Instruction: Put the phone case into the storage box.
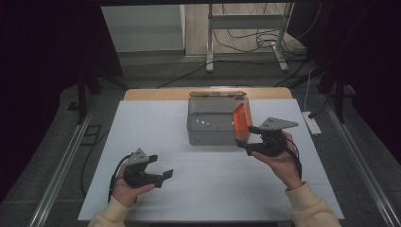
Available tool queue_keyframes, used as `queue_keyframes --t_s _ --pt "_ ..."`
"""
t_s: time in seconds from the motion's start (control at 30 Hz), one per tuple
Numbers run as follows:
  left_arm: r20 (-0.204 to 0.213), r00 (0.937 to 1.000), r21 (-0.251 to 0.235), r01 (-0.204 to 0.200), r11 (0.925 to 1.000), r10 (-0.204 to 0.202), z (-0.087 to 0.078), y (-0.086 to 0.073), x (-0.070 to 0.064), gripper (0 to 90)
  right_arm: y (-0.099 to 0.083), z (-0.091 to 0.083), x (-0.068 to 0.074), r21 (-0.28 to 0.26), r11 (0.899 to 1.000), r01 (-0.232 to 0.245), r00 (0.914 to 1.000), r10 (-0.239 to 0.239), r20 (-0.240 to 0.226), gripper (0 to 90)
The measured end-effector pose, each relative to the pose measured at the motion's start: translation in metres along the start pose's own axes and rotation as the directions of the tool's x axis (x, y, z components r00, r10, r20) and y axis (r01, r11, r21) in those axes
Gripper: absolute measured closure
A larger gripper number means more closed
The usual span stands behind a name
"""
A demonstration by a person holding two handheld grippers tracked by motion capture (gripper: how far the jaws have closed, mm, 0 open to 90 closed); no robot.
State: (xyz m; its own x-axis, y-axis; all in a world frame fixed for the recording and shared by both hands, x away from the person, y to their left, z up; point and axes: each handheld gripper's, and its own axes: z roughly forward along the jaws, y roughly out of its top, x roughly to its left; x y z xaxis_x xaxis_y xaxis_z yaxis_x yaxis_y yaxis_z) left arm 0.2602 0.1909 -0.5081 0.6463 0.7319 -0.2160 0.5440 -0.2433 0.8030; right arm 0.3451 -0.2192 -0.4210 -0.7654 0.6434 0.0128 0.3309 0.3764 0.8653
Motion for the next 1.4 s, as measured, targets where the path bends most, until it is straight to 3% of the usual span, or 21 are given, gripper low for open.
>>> queue_keyframes --t_s 0.23,0.3,0.4,0.53,0.87,1.03,1.23,1.4 --pt "0.002 1.0000 0.003 0.000 1.0000 0.000 0.001 -0.001 -0.001 10.1 -0.021 -0.013 -0.005 -0.025 1.000 -0.002 1.0000 0.002 0.002 22.0" --pt "0.001 1.0000 0.004 -0.002 1.0000 0.002 0.001 -0.001 0.000 10.1 -0.028 -0.017 -0.008 -0.008 1.000 -0.008 0.9997 0.008 0.022 22.1" --pt "0.000 1.0000 0.007 -0.006 1.0000 0.006 0.001 -0.002 0.000 10.0 -0.039 -0.022 -0.013 -0.002 0.999 -0.037 0.9993 0.037 0.009 21.0" --pt "-0.004 1.0000 0.004 -0.008 1.0000 0.008 0.001 -0.003 0.000 10.1 -0.057 -0.026 -0.015 0.009 0.999 -0.037 0.9992 0.037 0.014 19.0" --pt "-0.012 0.9999 0.014 -0.013 0.9998 0.013 0.002 -0.006 -0.001 10.1 -0.093 -0.032 -0.022 0.034 0.995 -0.092 0.9958 0.091 0.008 18.7" --pt "-0.015 0.9998 0.014 -0.011 0.9998 0.011 0.003 -0.007 -0.001 10.0 -0.103 -0.030 -0.024 0.042 0.993 -0.111 0.9939 0.110 0.008 18.7" --pt "-0.024 0.9996 0.017 -0.012 0.9998 0.013 0.004 -0.007 0.000 10.0 -0.106 -0.026 -0.025 0.048 0.993 -0.106 0.9942 0.107 -0.009 18.9" --pt "-0.020 0.9997 0.016 -0.011 0.9998 0.012 0.003 -0.008 0.000 10.0 -0.105 -0.026 -0.024 0.054 0.994 -0.100 0.9950 0.100 0.003 18.9"
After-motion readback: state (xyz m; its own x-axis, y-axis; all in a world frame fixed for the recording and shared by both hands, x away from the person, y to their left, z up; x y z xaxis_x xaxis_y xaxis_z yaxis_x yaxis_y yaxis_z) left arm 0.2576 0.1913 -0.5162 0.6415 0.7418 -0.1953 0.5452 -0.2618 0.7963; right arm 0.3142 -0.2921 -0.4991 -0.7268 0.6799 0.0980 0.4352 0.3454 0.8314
